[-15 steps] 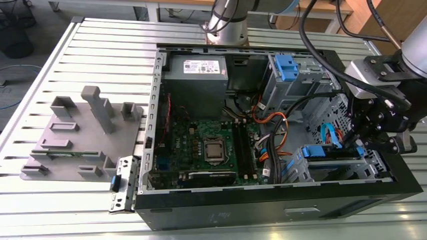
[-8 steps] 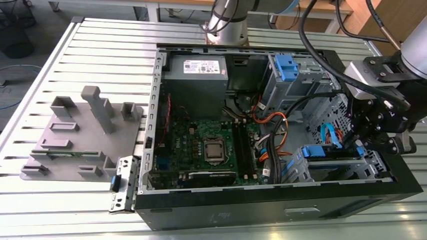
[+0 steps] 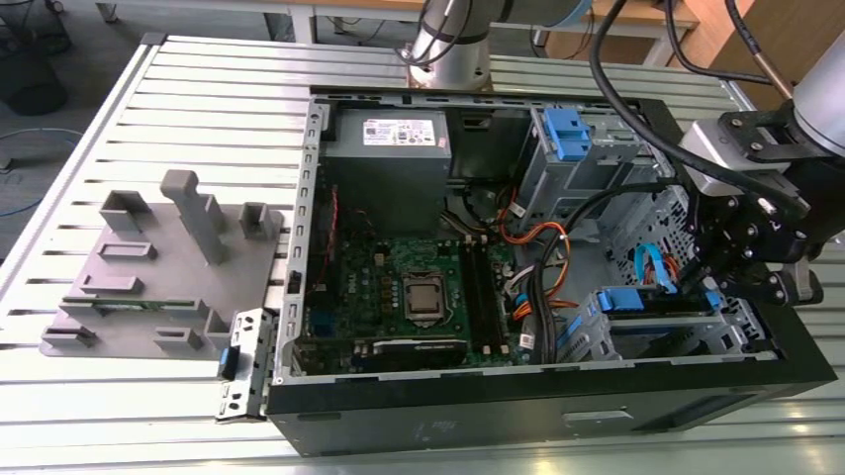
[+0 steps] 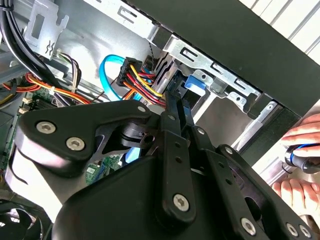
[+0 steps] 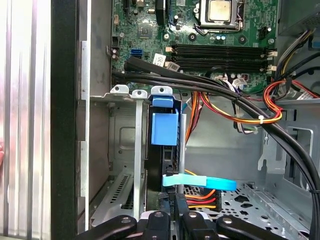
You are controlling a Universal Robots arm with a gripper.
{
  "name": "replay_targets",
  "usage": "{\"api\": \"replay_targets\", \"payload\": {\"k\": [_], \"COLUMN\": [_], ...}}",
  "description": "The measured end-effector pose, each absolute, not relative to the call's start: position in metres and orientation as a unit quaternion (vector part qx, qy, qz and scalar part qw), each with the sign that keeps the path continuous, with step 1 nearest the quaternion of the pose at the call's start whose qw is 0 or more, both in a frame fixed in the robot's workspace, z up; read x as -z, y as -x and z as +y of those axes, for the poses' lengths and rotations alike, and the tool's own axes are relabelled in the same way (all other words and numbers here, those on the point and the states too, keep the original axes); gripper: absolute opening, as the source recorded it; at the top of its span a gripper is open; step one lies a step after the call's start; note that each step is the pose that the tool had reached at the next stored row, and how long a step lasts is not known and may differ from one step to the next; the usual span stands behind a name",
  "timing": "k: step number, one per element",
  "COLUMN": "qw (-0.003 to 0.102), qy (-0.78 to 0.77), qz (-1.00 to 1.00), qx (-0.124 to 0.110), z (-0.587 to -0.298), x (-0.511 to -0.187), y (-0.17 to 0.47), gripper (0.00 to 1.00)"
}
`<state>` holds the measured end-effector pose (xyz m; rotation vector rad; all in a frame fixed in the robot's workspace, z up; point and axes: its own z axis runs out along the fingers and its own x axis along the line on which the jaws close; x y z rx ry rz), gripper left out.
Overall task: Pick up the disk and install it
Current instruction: 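Insert the second disk wire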
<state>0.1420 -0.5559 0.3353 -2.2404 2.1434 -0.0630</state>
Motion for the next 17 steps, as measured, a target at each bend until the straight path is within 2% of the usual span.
{"api": "replay_targets", "payload": {"k": [17], "qw": [0.020], "qy": [0.721], "qz": [0.692], "qx": [0.020], "z": [-0.5559], "x": [-0.3320], "y": [-0.1412], "gripper": [0.16]}}
